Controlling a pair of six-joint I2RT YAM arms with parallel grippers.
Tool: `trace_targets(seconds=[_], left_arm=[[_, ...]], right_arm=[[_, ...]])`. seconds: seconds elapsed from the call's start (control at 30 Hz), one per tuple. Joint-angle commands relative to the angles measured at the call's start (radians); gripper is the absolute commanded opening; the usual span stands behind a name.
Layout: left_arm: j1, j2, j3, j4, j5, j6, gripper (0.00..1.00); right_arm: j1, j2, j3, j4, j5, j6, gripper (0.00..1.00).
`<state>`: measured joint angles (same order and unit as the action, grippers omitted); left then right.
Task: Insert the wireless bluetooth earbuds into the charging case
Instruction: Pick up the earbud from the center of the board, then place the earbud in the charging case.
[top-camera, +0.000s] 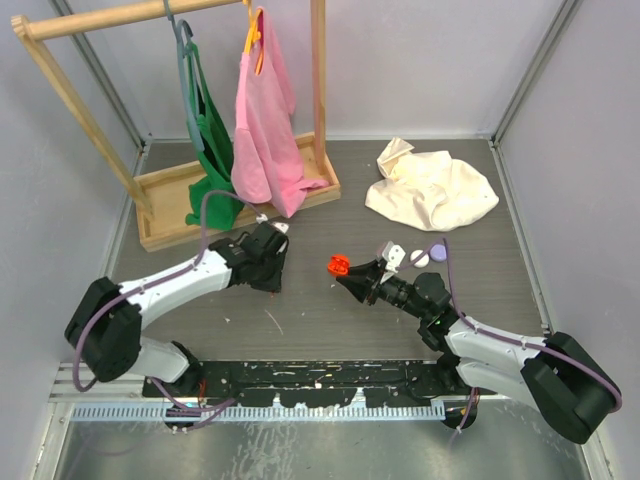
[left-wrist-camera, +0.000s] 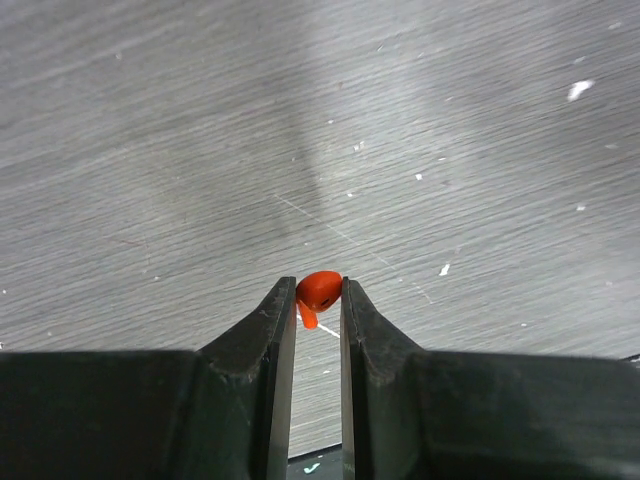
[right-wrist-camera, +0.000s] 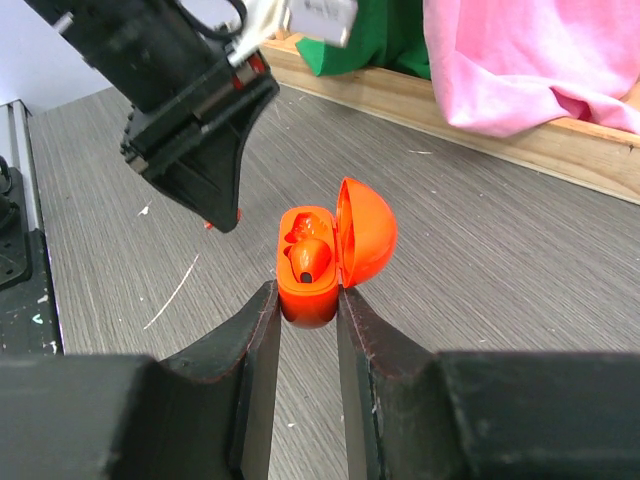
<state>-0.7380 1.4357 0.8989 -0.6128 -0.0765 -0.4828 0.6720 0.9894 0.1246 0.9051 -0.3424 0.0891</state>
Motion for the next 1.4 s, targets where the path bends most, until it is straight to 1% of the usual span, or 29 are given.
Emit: trace_targets(seconds=[0.0, 0.07, 0.1, 0.2, 0.33, 0.57, 0.7, 0.83, 1.03, 1.17, 1.37], left_arm=[[-0.022, -0.119, -0.019, 0.098, -0.056, -0.012, 0.05], [-0.036, -0.156, -0.037, 0.133, -0.065, -0.013, 0.05], [-0.040, -0.203, -0.047, 0.151, -0.068, -0.014, 0.05], [-0.053, -0.278, -0.077, 0.211, -0.087, -0.017, 0.04], [-0.071, -0.360, -0.121, 0.316, -0.081, -0.014, 0.04], [-0.110, -0.428, -0.180, 0.507, -0.059, 0.035, 0.04], [-0.122, -0.463, -0.222, 0.654, -0.005, 0.065, 0.05], [-0.125, -0.475, -0.249, 0.799, 0.057, 0.087, 0.06], [-0.134, -0.460, -0.276, 0.968, 0.163, 0.119, 0.07], [-0.136, -0.448, -0.294, 1.053, 0.212, 0.123, 0.07], [-0.148, -0.407, -0.301, 1.131, 0.248, 0.126, 0.07]], right_arm=[[-0.003, 0.001, 0.030, 0.081, -0.013, -0.014, 0.01], [-0.003, 0.001, 0.027, 0.086, -0.014, -0.015, 0.01], [-0.004, 0.001, 0.027, 0.086, -0.012, -0.014, 0.01], [-0.004, 0.003, 0.028, 0.089, -0.014, -0.012, 0.01], [-0.004, 0.014, 0.026, 0.102, -0.022, -0.009, 0.01], [-0.003, 0.023, 0.022, 0.123, -0.030, -0.005, 0.01], [-0.003, 0.025, 0.019, 0.135, -0.034, -0.001, 0.01], [-0.003, 0.029, 0.015, 0.153, -0.045, 0.009, 0.00], [-0.003, 0.026, 0.011, 0.169, -0.055, 0.016, 0.01], [-0.004, 0.020, 0.007, 0.179, -0.062, 0.024, 0.01], [-0.003, 0.021, 0.003, 0.196, -0.070, 0.034, 0.01]])
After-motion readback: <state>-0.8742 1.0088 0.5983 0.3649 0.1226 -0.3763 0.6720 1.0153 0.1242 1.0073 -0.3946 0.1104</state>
